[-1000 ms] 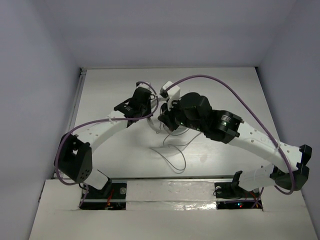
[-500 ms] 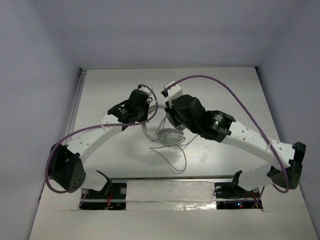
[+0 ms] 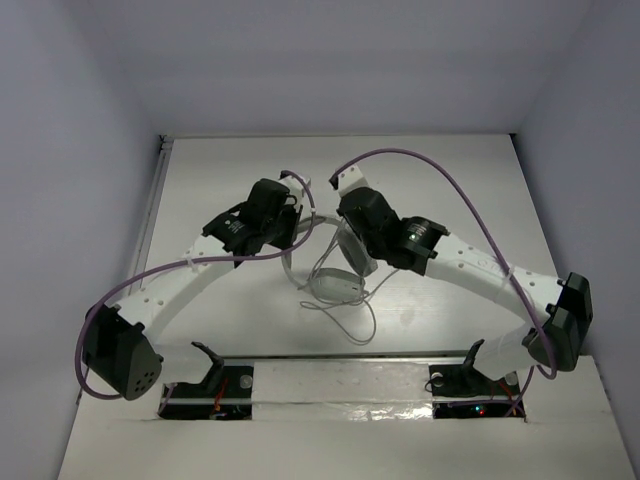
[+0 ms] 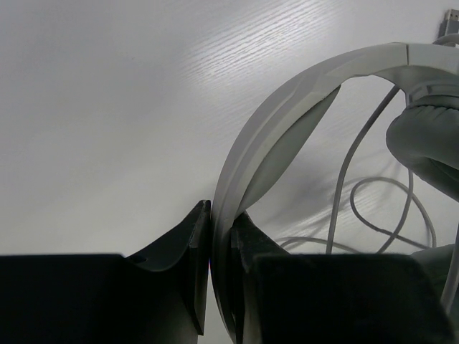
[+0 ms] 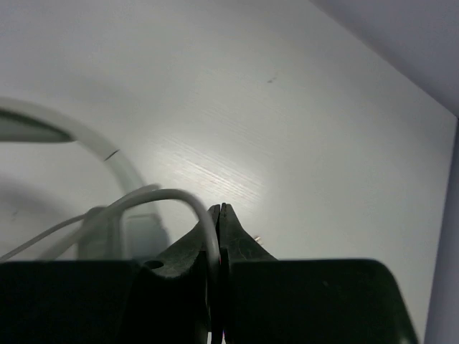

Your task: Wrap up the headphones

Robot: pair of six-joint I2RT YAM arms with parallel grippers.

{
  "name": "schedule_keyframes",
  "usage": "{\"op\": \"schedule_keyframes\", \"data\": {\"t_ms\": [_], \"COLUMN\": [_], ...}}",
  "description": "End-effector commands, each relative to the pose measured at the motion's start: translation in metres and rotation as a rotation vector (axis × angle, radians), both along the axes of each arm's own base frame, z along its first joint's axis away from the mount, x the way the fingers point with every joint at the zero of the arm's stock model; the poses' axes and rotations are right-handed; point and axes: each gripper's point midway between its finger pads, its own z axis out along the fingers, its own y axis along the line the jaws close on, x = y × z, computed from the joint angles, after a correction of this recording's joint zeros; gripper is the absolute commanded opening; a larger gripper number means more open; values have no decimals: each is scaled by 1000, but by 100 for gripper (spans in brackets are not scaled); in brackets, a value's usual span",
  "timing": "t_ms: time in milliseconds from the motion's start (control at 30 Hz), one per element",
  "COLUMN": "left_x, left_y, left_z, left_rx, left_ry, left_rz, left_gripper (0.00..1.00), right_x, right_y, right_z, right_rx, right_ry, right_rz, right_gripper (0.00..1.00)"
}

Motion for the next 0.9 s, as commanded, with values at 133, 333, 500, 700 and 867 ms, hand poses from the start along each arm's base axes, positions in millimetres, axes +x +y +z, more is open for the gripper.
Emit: {"op": "schedule_keyframes", "data": {"t_ms": [133,333,500,700,867], "left_x": [-11,-12,-9,-6,-4], "left_y": [-32,-34,-27,-22,-24], "left_z": [69,105,143,176,205], "left_rx": [-221,-309,-419,-489,-562], "left_ry": [-90,-124,-172,-216,-252], "left_rz": [-157,-203,-220,-224,-230], "left_gripper": [0,0,0,0,0], "right_x": [38,48,45,34,19], "right_y": [-37,-49,-44,-28,5], "right_z": [29,28,10,16,6], "right_rx": [126,262,411,635,797], "right_ry": [-96,-66,-14,-8,20], "right_rz": [-170,-191,-164,-79,88], "right_gripper": [15,20,19,18,18]}}
